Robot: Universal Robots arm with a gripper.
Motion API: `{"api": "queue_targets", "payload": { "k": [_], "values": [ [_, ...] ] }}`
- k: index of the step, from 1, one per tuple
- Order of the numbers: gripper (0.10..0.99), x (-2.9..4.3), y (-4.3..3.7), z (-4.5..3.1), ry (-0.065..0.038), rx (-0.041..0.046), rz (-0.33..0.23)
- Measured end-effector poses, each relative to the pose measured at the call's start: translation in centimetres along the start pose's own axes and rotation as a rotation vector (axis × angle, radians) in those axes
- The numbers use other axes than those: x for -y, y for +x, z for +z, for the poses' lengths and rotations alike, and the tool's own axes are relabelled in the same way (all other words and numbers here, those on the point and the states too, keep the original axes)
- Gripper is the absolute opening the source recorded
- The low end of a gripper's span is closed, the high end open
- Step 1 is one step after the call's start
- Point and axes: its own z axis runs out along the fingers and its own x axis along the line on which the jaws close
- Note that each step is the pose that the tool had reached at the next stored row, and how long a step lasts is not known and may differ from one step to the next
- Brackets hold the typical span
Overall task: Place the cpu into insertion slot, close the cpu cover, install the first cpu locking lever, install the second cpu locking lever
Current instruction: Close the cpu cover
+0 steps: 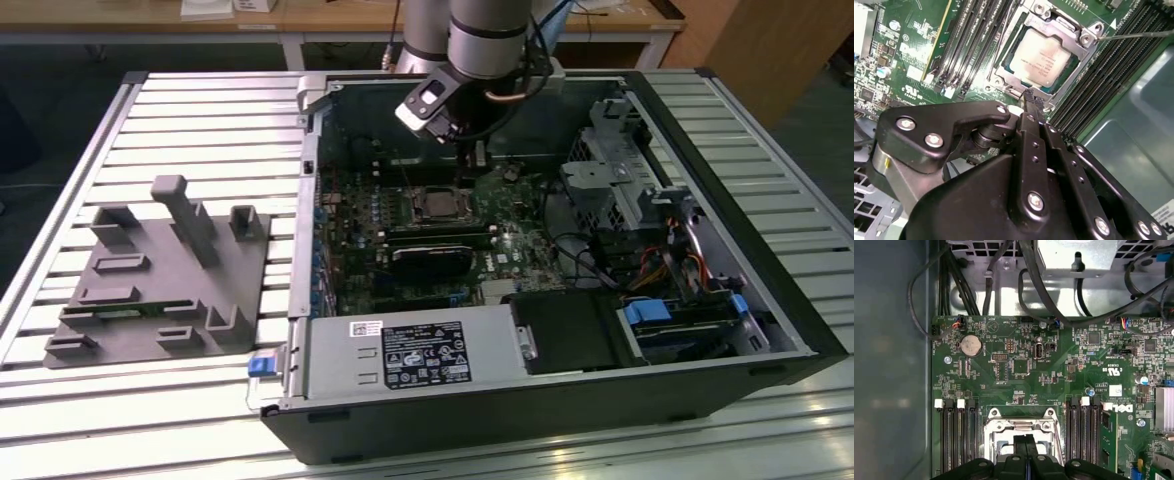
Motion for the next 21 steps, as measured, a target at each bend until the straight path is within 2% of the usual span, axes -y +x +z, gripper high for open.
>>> {"api": "queue_targets", "payload": {
  "k": [6,8,13,21],
  "values": [
    [0.106,1.04,-0.01,0.11,-0.062,-0.0011,0.000],
    [0.106,1.41,-0.02,0.21,-0.077,-0.0022,0.000],
    [0.106,2.57,-0.04,0.36,-0.079,-0.0021,0.000],
    [0.106,2.86,-0.09,1.07,-0.077,-0.0020,0.000]
  ]
}}
